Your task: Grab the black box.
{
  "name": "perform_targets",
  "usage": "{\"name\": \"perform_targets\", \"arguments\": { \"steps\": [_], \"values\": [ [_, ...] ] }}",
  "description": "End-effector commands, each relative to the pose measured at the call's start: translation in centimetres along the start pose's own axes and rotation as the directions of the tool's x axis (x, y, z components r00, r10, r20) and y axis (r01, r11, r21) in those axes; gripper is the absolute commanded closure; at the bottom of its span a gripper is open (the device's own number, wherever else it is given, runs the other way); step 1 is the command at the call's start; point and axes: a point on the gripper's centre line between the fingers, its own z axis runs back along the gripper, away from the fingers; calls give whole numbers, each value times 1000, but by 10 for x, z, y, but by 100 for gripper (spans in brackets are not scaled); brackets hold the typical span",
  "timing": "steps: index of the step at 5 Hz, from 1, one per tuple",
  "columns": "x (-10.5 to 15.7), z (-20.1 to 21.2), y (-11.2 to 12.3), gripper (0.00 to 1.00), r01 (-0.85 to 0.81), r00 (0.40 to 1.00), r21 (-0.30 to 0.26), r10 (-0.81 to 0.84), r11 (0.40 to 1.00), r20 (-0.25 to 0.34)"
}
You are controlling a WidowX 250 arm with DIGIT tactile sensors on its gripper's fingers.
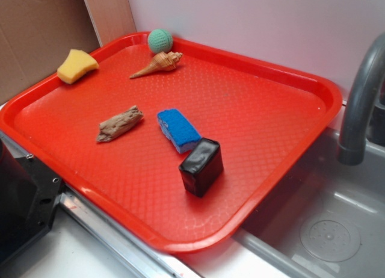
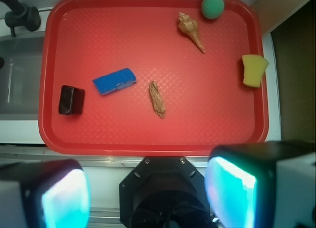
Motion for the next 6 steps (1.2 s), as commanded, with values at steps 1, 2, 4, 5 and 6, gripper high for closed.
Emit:
{"name": "perform_targets", "arguments": {
  "steps": [1, 2, 4, 5, 6],
  "values": [
    [0, 0, 0, 0, 0, 1000, 0, 0, 1000, 0],
    [46, -34, -50, 0, 1, 1000, -119, -5, 993, -28],
    [73, -65, -119, 0, -210, 978, -89, 208, 974, -34],
    [60, -82, -122, 0, -206, 975, -9, 205, 979, -83],
    [39, -112, -97, 0, -187, 976, 78, 194, 979, -103]
  ]
}}
